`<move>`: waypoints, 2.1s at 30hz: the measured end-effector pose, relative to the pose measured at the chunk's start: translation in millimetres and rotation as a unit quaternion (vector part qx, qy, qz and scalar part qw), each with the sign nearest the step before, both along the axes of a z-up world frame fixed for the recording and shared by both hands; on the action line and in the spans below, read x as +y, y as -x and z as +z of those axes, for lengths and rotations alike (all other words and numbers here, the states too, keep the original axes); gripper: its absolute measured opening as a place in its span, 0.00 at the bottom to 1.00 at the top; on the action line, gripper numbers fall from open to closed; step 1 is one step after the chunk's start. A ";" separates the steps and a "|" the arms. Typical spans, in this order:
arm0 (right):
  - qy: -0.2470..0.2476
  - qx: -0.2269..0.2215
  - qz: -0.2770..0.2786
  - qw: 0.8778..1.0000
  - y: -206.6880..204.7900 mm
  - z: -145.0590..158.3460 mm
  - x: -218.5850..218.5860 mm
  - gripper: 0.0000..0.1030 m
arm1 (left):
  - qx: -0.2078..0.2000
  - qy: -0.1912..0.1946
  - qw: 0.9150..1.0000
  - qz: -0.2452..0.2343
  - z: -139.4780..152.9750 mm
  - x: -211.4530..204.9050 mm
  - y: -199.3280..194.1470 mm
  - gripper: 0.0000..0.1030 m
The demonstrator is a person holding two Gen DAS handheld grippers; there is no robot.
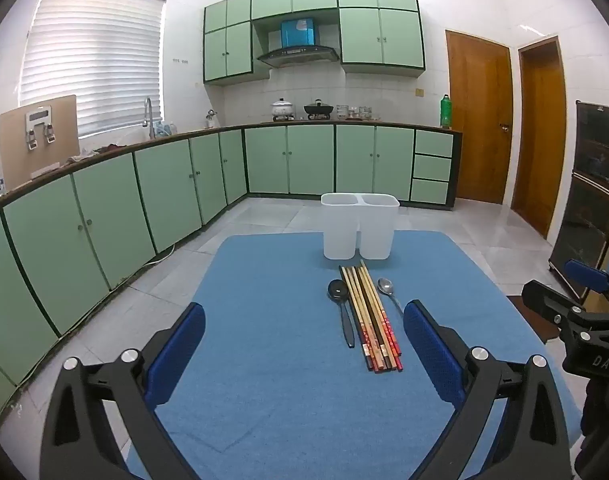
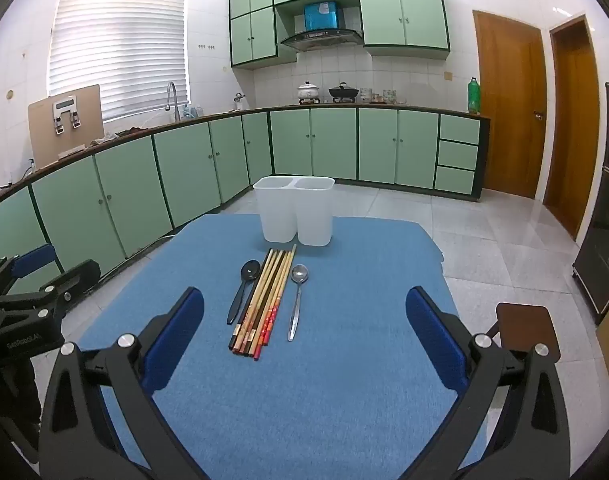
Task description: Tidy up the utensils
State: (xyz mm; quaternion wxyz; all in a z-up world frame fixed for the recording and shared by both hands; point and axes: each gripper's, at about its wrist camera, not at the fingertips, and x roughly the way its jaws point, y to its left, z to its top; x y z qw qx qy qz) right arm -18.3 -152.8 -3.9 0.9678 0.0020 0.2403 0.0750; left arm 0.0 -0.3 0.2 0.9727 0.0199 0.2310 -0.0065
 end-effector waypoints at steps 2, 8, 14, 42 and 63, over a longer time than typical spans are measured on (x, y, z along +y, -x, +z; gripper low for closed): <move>0.000 0.001 0.000 1.000 -0.1 0.0 0.0 0.95 | 0.000 -0.001 1.000 -0.002 0.2 -0.2 -0.6 0.94; -0.002 0.001 0.001 1.000 -0.1 0.0 -0.1 0.95 | -0.003 -0.002 1.000 0.002 0.0 1.1 -1.0 0.94; -0.001 0.002 0.000 1.000 -0.9 -0.8 0.3 0.95 | -0.003 -0.004 1.000 0.001 0.4 0.9 -4.5 0.94; -0.002 0.002 0.001 1.000 -1.9 -2.1 0.2 0.95 | -0.004 -0.002 1.000 0.006 6.6 17.7 -1.0 0.94; -0.002 0.004 0.000 1.000 -8.0 -6.4 -0.5 0.95 | -0.006 -0.002 1.000 0.007 7.4 19.5 -0.1 0.94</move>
